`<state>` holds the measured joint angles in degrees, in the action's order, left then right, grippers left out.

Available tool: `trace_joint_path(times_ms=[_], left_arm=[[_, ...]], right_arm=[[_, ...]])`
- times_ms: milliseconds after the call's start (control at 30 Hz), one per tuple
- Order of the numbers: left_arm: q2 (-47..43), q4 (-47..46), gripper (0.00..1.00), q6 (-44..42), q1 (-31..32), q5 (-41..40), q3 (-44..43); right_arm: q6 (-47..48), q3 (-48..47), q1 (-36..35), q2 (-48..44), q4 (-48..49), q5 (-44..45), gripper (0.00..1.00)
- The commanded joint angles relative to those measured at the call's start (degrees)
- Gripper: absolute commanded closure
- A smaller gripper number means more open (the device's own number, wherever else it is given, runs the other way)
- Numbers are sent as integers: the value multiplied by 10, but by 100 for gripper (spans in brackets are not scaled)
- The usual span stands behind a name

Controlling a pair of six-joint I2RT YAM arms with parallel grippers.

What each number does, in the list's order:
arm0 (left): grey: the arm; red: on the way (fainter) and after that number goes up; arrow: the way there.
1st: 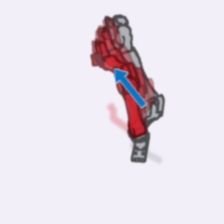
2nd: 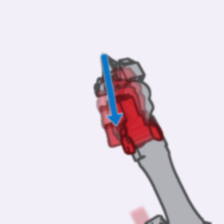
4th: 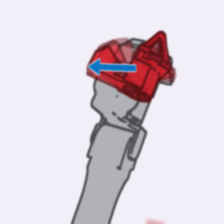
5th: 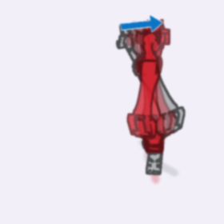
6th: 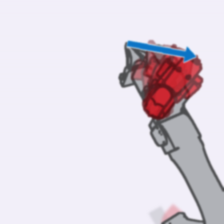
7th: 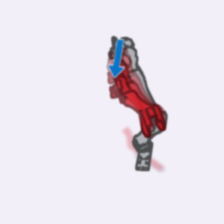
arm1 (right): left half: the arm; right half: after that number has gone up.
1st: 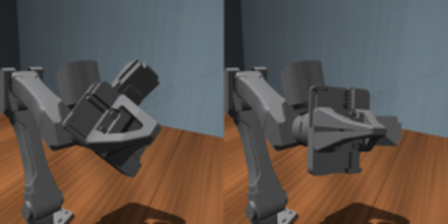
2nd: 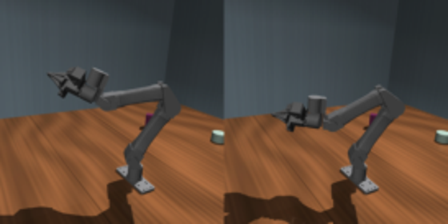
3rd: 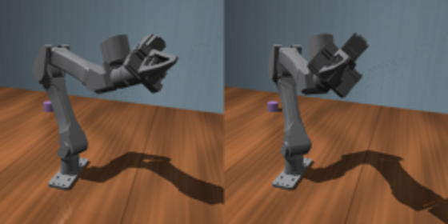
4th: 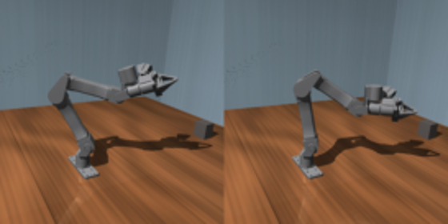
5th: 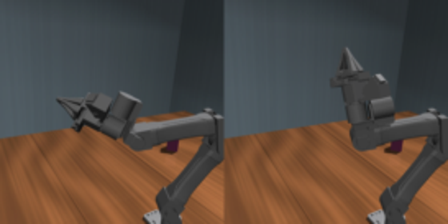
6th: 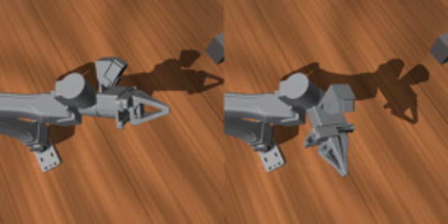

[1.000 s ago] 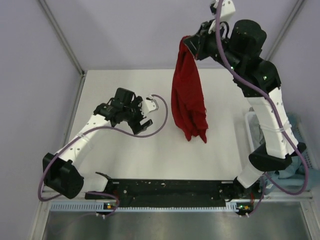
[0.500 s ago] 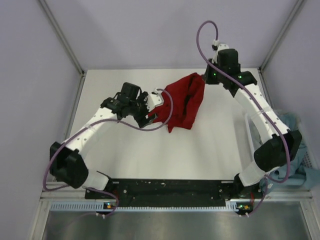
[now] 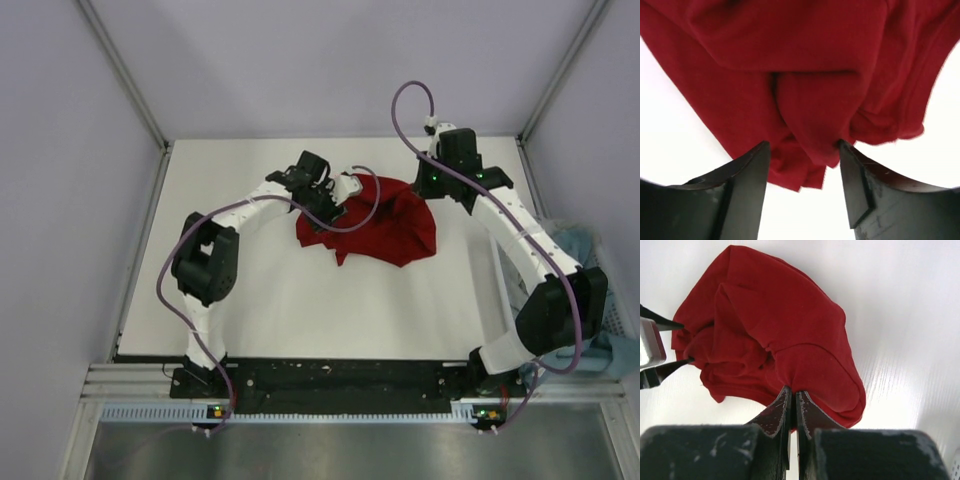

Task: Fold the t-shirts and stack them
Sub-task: Flatten out the tshirt

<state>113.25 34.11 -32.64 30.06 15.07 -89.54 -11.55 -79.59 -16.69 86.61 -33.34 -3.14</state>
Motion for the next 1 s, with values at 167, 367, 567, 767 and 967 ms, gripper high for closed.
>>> trace_joint_path(times_ms=[167,367,567,767,967], left_arm=[[45,22,55,-18,4,84,-70],[44,39,56,-42,8,104,-55],[24,31,100,11,3,-5,-88],[-192,40,100,31,-37,-105,-85],[-403,100,100,0,-40,-86,-51]], right_arm=[[20,4,2,-43,43,17,100],[26,-7,9,-68,43,22,100],[45,-6,10,-116,33,70,100],[70,-38,24,-231,2,139,100],[91,-107,25,-336,-22,125,100]])
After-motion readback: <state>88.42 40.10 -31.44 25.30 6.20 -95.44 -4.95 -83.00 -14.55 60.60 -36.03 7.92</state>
